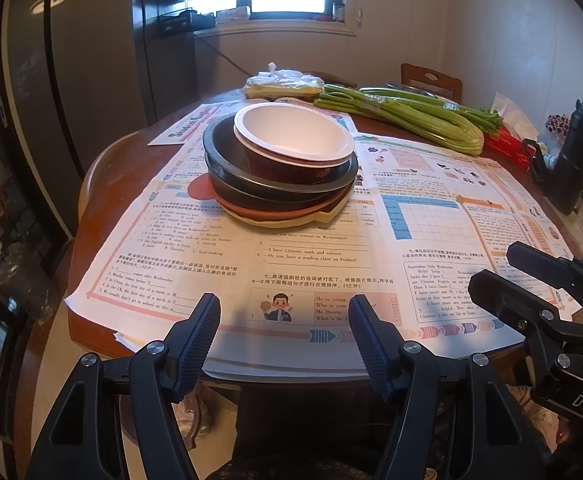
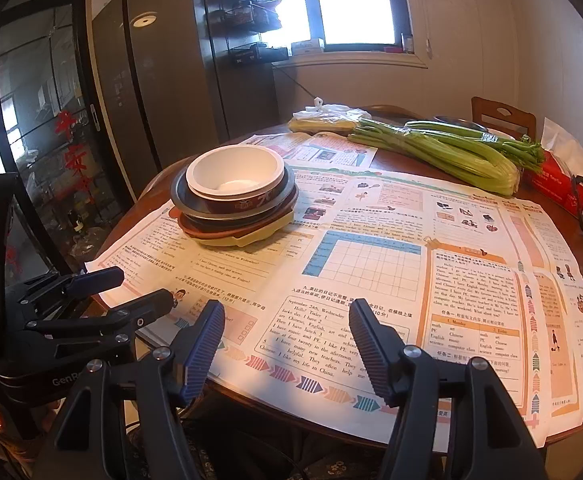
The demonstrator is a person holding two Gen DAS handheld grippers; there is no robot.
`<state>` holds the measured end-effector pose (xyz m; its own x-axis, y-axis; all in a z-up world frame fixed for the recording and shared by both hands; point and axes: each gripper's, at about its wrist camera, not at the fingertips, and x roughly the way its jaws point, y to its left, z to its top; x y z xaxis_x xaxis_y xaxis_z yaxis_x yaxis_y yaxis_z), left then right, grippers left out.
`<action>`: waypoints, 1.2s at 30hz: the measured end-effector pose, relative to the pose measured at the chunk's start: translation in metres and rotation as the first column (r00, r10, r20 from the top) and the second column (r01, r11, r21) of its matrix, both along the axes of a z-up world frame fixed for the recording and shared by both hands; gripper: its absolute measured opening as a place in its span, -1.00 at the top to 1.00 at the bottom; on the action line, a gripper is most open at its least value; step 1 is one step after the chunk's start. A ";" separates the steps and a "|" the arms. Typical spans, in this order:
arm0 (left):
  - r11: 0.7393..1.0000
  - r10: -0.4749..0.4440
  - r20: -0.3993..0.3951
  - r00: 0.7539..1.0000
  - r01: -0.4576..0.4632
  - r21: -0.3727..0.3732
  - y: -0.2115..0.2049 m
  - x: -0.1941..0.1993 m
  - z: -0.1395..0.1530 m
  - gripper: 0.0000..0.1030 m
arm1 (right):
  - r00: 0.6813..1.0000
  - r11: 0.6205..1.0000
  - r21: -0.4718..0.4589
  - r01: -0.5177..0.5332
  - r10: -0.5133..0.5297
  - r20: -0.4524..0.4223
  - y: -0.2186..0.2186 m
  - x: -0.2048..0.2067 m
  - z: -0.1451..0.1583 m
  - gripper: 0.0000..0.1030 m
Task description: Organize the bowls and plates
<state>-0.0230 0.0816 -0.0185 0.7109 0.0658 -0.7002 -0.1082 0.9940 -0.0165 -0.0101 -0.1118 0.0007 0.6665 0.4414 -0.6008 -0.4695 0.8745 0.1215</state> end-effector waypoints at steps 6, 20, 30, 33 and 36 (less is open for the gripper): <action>1.000 0.001 0.002 1.000 -0.001 0.001 0.000 0.001 0.000 -0.33 | 1.000 1.000 -0.003 0.013 -0.013 0.000 -0.001 0.001 0.000 -0.28; 1.000 -0.009 -0.014 1.000 0.009 -0.004 0.000 0.003 -0.005 -0.33 | 1.000 1.000 -0.021 0.018 -0.018 0.015 0.000 0.000 0.001 -0.29; 1.000 -0.010 -0.002 1.000 0.010 -0.020 0.004 0.003 -0.004 -0.33 | 1.000 0.999 -0.037 0.016 -0.015 0.019 0.002 0.001 0.002 -0.29; 0.999 -0.020 0.003 1.000 0.021 -0.050 0.007 0.003 -0.005 -0.33 | 1.000 0.999 -0.038 0.017 -0.017 0.022 0.002 0.000 0.003 -0.29; 0.999 -0.005 0.005 1.000 0.005 -0.043 0.013 0.005 -0.003 -0.33 | 1.000 0.999 -0.043 0.020 -0.019 0.024 0.001 0.001 0.003 -0.29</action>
